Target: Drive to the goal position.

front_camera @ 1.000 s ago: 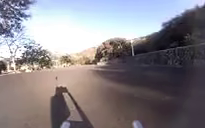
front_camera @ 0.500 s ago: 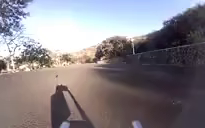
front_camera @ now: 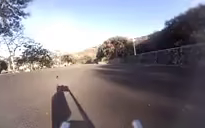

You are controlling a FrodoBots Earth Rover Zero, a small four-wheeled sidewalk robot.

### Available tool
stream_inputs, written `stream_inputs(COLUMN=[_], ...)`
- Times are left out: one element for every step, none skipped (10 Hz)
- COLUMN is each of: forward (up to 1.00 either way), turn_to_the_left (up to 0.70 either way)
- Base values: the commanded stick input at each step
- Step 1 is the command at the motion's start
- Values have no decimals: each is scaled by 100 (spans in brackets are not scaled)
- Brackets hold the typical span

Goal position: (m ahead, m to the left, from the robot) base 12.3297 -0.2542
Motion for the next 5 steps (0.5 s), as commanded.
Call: stream_inputs(forward=[50, 50, 50, 50, 50], turn_to_the_left=[0, 0, 0, 0, 0])
